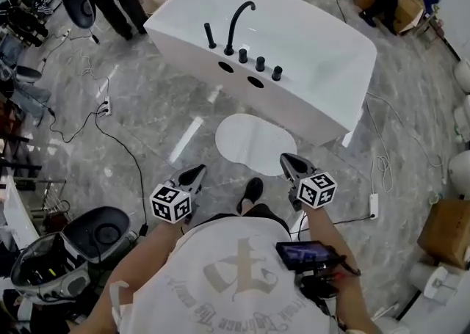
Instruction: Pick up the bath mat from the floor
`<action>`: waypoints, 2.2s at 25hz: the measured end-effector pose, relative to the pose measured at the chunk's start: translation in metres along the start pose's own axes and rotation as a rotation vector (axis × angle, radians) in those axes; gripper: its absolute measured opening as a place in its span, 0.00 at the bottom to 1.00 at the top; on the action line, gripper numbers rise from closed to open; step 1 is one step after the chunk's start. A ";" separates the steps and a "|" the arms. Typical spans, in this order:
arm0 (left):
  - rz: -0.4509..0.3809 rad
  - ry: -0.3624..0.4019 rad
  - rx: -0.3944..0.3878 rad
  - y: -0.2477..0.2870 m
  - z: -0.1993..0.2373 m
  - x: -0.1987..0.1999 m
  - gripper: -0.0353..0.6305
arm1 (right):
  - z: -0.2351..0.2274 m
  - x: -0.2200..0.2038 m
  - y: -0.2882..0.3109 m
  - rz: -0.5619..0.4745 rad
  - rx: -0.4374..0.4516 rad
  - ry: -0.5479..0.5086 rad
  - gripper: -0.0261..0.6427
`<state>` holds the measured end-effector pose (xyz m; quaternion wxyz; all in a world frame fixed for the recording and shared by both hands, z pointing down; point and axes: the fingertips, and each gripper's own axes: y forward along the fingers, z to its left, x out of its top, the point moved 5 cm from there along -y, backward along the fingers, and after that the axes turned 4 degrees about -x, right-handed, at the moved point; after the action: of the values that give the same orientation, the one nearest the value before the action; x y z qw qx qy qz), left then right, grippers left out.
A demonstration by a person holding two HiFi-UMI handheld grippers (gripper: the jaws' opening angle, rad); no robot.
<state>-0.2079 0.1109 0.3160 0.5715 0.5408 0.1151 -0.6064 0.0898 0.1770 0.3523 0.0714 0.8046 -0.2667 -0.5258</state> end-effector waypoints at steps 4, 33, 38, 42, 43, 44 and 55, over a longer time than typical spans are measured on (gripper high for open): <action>0.018 0.013 -0.007 0.032 0.002 0.022 0.07 | -0.029 0.008 0.007 -0.003 -0.006 0.026 0.05; 0.112 0.020 -0.131 0.096 0.101 0.077 0.07 | -0.042 0.039 0.082 0.026 -0.128 0.066 0.05; 0.137 0.021 -0.177 0.103 0.134 0.083 0.07 | -0.027 0.049 0.116 0.037 -0.151 0.063 0.05; 0.155 0.021 -0.207 0.103 0.159 0.085 0.07 | -0.016 0.053 0.136 0.040 -0.177 0.067 0.05; 0.159 0.022 -0.215 0.104 0.164 0.086 0.07 | -0.013 0.054 0.140 0.040 -0.183 0.068 0.05; 0.164 0.023 -0.222 0.104 0.170 0.086 0.07 | -0.010 0.054 0.144 0.040 -0.188 0.069 0.05; 0.257 0.029 -0.267 0.108 0.206 0.067 0.07 | 0.008 0.021 0.161 0.086 -0.241 0.113 0.05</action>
<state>-0.2117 -0.1178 0.3952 0.7091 0.4792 0.1327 -0.4999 0.0318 0.0311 0.3954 0.2047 0.8064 -0.2314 -0.5043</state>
